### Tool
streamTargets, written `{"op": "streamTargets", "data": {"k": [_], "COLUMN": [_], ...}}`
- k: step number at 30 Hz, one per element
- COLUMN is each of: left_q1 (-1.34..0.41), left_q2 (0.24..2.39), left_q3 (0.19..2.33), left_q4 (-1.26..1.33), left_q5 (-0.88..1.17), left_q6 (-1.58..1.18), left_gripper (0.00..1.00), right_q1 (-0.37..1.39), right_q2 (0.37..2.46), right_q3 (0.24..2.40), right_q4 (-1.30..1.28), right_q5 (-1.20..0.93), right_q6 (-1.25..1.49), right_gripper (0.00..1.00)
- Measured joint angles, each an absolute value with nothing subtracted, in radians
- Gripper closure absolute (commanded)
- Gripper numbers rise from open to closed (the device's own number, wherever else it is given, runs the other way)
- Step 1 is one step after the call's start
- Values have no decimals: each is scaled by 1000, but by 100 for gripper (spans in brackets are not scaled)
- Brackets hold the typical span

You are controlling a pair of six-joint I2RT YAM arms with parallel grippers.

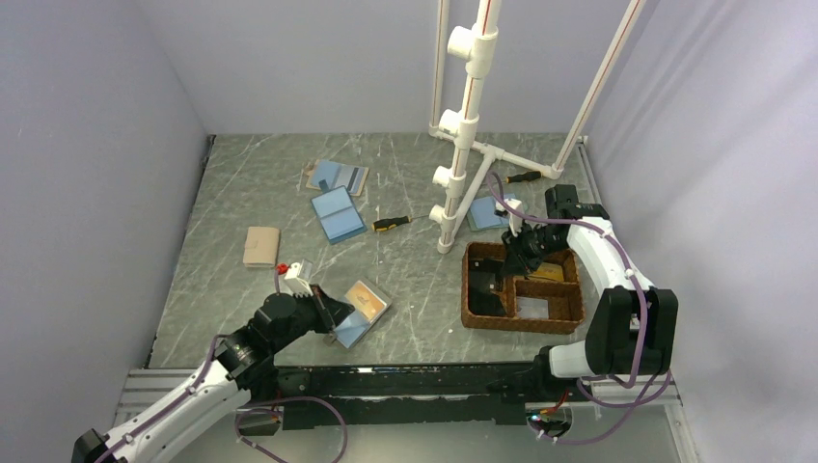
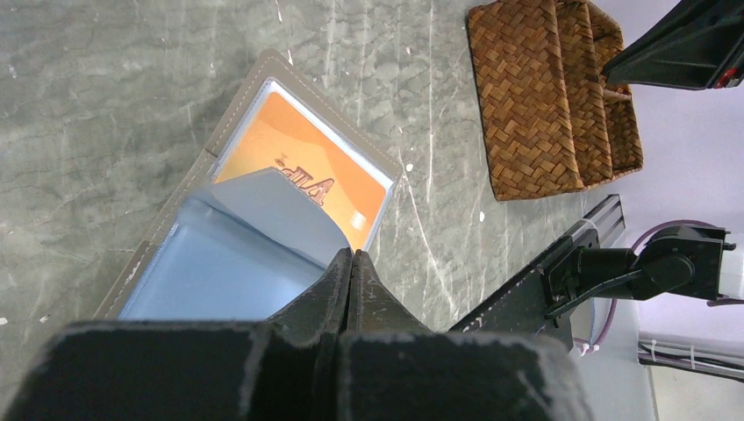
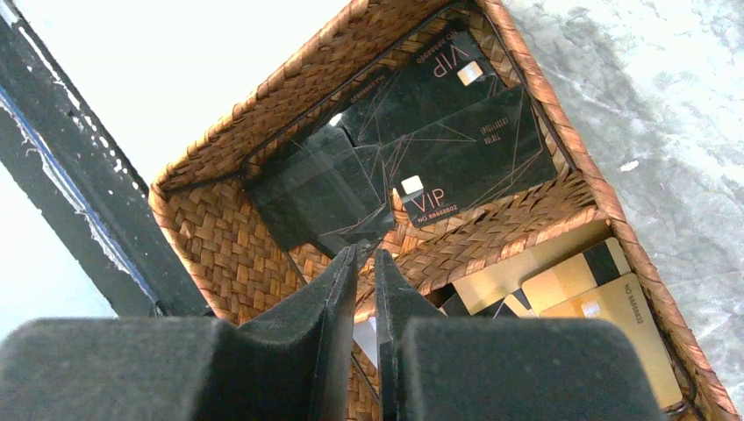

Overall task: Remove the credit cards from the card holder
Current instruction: Place the credit card in the storage box, then remove the credit card from the card holder.

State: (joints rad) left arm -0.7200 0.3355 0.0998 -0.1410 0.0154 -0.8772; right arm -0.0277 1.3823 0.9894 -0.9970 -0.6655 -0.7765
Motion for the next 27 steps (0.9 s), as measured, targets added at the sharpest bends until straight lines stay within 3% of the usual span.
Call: {"op": "streamTargets", "data": {"k": [27], "left_q1": [-720], "left_q2": [410], "left_q3": [97], "left_q4": [-61], "left_q5": [59], "left_q6": [-878], "left_gripper": [100], "right_q1": [-28], "right_q2": [1287], "right_q3": [987], "right_q4": [-1000], "right_q5": [-692], "right_q6": [-811], "right_gripper": [84]}}
